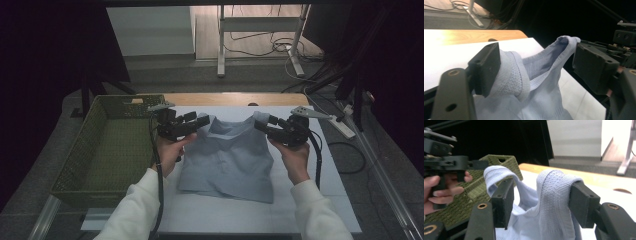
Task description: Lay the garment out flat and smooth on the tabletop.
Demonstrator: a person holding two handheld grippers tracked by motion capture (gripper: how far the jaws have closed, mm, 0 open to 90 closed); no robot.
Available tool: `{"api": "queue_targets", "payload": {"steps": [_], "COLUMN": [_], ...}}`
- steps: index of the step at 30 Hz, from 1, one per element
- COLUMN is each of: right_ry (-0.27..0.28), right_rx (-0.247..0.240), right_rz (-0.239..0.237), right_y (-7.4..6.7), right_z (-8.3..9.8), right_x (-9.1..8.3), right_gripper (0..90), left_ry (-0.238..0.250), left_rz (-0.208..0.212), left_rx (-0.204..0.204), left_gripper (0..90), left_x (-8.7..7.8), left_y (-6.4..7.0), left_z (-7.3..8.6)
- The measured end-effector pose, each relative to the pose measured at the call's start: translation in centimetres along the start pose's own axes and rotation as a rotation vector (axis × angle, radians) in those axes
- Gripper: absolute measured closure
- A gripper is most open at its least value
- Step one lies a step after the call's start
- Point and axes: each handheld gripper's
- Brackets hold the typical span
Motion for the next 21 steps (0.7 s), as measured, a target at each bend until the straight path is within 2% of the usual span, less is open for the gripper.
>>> {"api": "queue_targets", "payload": {"steps": [1,2,3,6,8,11,13,18,21], "right_ry": [-0.041,-0.041,-0.069,-0.133,-0.171,-0.169,-0.154,-0.126,-0.119], "right_rx": [0.036,0.036,0.053,0.088,0.115,0.092,0.094,0.055,0.042], "right_rz": [0.013,0.013,0.027,0.023,-0.004,0.019,0.017,0.008,-0.008], "right_y": [0.4,0.4,0.7,1.6,2.1,2.1,2.0,1.4,1.1], "right_z": [0.3,0.3,0.5,1.0,1.3,1.4,1.3,1.3,1.4], "right_x": [0.2,0.2,0.2,0.4,0.6,0.5,0.3,0.0,0.0], "right_gripper": [40.0,40.0,39.5,32.9,27.5,27.6,27.6,28.1,28.1], "left_ry": [0.001,0.003,0.003,0.002,0.000,-0.002,-0.002,-0.009,-0.028], "left_rz": [0.004,0.007,0.007,0.010,0.011,0.019,0.029,0.034,0.047], "left_rx": [-0.006,-0.013,-0.016,-0.014,-0.012,-0.013,-0.014,-0.001,0.005], "left_gripper": [23.1,23.1,22.9,23.6,23.9,24.5,24.6,25.5,25.8], "left_x": [-0.1,-0.2,-0.3,-0.5,-0.5,-0.6,-0.7,-1.0,-1.1], "left_y": [-0.1,-0.1,-0.2,-0.3,-0.3,-0.3,-0.3,-0.2,-0.3], "left_z": [0.0,0.1,0.1,0.3,0.4,0.5,0.5,0.7,1.1]}}
Point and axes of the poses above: each handheld gripper's, and its own axes: x roughly forward along the jaws, z roughly out of its underside, y roughly to its right, and after that the axes turned 14 degrees about -x, right-handed
